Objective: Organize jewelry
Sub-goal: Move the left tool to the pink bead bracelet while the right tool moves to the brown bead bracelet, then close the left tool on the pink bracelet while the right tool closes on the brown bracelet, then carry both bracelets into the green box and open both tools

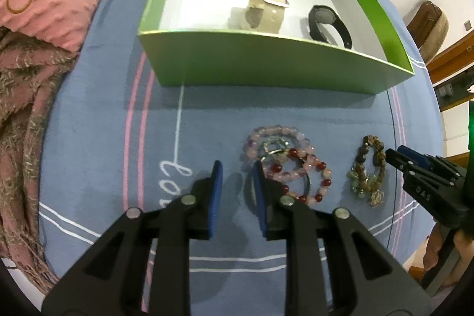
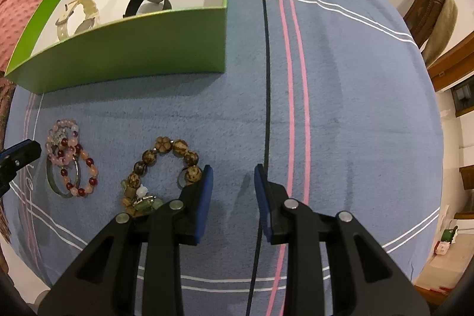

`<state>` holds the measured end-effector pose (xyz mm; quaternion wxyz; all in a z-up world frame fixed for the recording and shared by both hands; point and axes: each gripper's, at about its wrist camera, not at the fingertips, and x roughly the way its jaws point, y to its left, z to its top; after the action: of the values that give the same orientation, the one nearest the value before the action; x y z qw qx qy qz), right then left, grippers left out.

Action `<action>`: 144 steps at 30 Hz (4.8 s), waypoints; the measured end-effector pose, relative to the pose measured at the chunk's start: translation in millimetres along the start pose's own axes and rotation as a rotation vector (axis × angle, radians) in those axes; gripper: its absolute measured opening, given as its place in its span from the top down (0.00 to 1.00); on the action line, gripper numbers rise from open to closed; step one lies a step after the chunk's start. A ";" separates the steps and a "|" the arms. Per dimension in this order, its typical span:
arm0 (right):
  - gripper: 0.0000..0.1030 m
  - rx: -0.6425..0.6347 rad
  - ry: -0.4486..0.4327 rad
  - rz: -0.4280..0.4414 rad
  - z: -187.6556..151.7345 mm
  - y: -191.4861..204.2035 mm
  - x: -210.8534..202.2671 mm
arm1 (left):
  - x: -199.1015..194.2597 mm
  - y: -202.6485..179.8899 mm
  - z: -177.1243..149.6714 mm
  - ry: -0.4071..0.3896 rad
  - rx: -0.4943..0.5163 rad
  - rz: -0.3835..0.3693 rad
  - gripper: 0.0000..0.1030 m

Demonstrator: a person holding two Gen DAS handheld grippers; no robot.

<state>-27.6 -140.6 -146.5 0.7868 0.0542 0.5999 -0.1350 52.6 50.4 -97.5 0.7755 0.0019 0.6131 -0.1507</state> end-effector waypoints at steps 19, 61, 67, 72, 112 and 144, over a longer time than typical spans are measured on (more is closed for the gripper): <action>0.65 -0.002 -0.004 -0.007 -3.8 0.7 2.9 | 25.7 -26.9 16.7 0.017 0.075 -0.051 0.90; 0.57 -0.058 0.019 0.105 16.4 3.0 -0.9 | 12.1 26.9 4.7 -0.025 -0.041 0.059 0.89; 0.69 -0.122 0.001 0.088 31.4 20.5 2.5 | 12.4 19.0 5.3 -0.037 -0.022 0.079 0.89; 0.90 -0.119 -0.006 0.132 31.0 28.7 -4.1 | 11.9 22.5 4.4 -0.038 -0.042 0.066 0.92; 0.90 -0.186 -0.367 0.097 119.6 67.7 -120.8 | -99.4 -36.5 102.8 -0.387 0.087 0.069 0.92; 0.49 -0.152 -0.215 0.020 141.9 82.9 -34.7 | -21.7 -28.9 128.3 -0.237 0.041 0.172 0.69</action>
<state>118.7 -91.2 -80.7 0.8496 -0.0143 0.5201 -0.0865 163.4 3.7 -39.8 0.8524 0.0528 0.5115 -0.0954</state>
